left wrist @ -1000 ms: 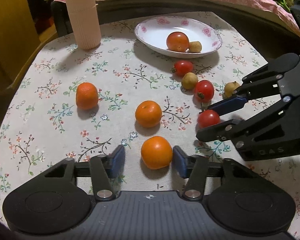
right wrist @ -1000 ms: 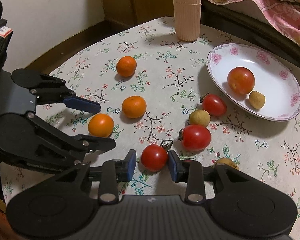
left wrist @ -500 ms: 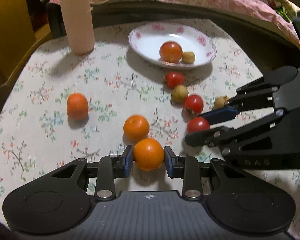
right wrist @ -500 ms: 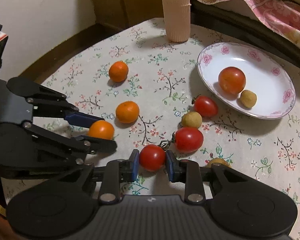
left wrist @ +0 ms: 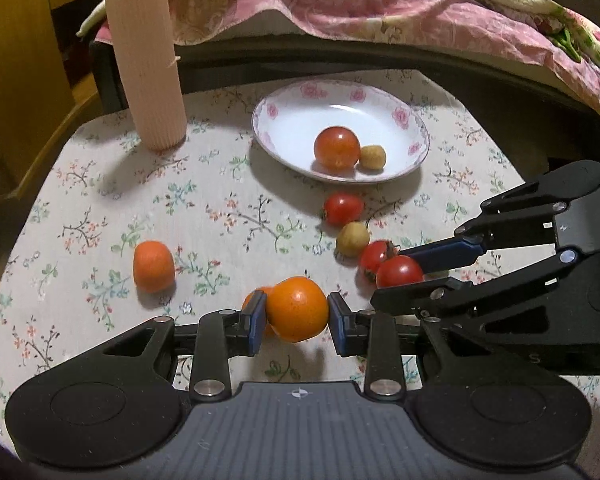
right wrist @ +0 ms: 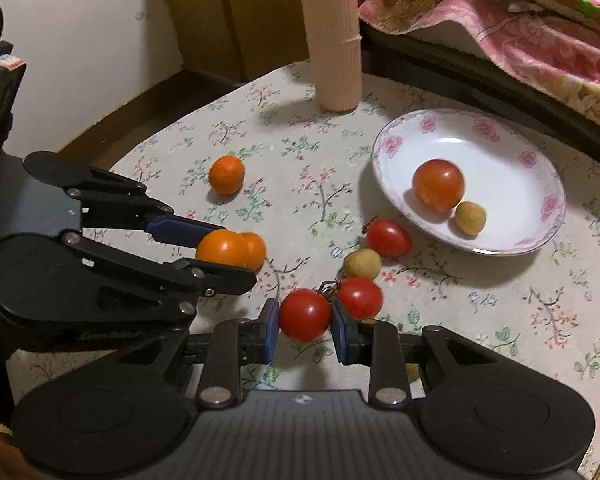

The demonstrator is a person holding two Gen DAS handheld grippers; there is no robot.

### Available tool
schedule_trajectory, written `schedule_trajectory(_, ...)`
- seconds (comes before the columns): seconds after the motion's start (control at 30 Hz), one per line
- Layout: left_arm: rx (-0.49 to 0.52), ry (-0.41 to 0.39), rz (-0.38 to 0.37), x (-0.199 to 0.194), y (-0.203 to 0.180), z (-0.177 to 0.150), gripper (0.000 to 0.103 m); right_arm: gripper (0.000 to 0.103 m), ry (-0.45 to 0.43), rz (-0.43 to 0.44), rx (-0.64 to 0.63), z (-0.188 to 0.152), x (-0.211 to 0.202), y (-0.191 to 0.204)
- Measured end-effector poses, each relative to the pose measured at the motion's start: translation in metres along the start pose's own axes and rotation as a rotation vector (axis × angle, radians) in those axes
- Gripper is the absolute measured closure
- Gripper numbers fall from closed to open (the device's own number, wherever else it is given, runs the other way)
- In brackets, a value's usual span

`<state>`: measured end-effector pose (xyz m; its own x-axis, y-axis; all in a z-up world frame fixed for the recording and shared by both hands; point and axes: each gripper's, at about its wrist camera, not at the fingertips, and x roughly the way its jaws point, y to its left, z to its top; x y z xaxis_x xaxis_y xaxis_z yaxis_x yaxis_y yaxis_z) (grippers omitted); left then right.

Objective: Organize fruits
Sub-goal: 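Carry the orange and cherry tomato over the white plate with both tools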

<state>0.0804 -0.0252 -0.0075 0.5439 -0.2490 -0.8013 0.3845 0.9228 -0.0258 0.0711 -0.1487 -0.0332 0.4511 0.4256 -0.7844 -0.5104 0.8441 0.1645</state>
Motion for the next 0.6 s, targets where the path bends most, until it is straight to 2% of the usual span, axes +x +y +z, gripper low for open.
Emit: schedule_trajectory(0.6, 0.004, -0.053, -0.005, 0.002, -0.01, 0.024, 0.062, 0.074, -0.059, -0.053, 0.094, 0.007, -0.016, -0.027)
